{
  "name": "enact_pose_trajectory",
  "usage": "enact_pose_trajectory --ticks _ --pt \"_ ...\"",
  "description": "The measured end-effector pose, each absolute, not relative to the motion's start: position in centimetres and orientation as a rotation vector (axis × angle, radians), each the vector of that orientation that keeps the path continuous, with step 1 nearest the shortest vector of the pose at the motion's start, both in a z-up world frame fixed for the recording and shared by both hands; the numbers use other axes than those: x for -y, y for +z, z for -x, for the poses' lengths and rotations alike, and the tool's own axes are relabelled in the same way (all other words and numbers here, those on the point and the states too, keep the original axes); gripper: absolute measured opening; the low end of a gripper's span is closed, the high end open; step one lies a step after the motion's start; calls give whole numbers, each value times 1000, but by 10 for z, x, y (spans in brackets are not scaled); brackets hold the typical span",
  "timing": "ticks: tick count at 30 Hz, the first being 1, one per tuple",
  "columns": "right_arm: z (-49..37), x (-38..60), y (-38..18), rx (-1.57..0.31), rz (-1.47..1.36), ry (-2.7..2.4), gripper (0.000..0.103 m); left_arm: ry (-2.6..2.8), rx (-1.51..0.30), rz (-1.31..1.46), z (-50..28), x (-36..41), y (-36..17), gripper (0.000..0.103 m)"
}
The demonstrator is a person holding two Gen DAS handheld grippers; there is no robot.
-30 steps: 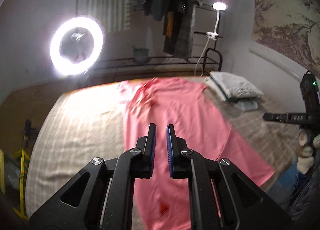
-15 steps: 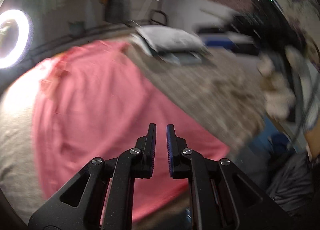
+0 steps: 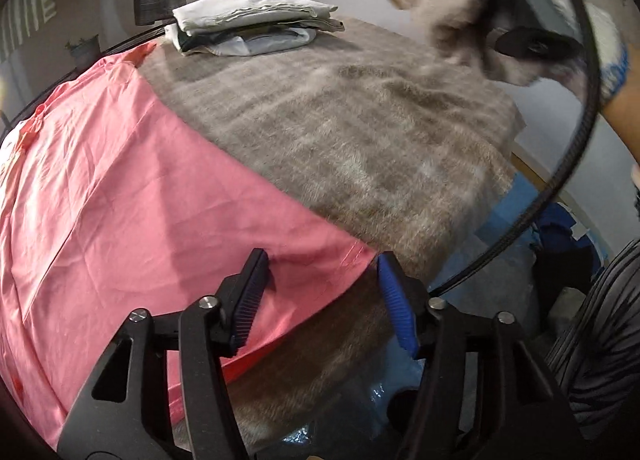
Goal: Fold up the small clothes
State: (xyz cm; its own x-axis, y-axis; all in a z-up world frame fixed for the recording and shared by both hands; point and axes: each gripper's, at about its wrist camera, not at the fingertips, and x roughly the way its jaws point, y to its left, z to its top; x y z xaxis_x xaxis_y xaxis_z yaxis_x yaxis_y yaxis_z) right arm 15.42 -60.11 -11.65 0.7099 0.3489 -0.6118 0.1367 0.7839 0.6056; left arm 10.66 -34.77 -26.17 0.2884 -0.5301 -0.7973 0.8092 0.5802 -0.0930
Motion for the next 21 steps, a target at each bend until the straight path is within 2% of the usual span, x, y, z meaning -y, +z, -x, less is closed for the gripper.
enact_pose_trajectory --ticks 2,3,5,12,21 --pt "-166 601 -121 -801 -684 154 42 -917 -886 -357 -111 349 -262 59" --pt "-175 599 -124 -813 -682 165 42 -912 -876 -348 -112 350 -263 56" --pt "-194 593 -131 -840 -678 187 42 -879 -853 -328 -116 347 -265 3" --pt "-274 561 -162 -962 -612 237 42 -870 -955 -18 -148 303 -254 1" --pt "-353 544 -207 -1040 -553 166 43 -817 -949 106 -159 261 -241 1"
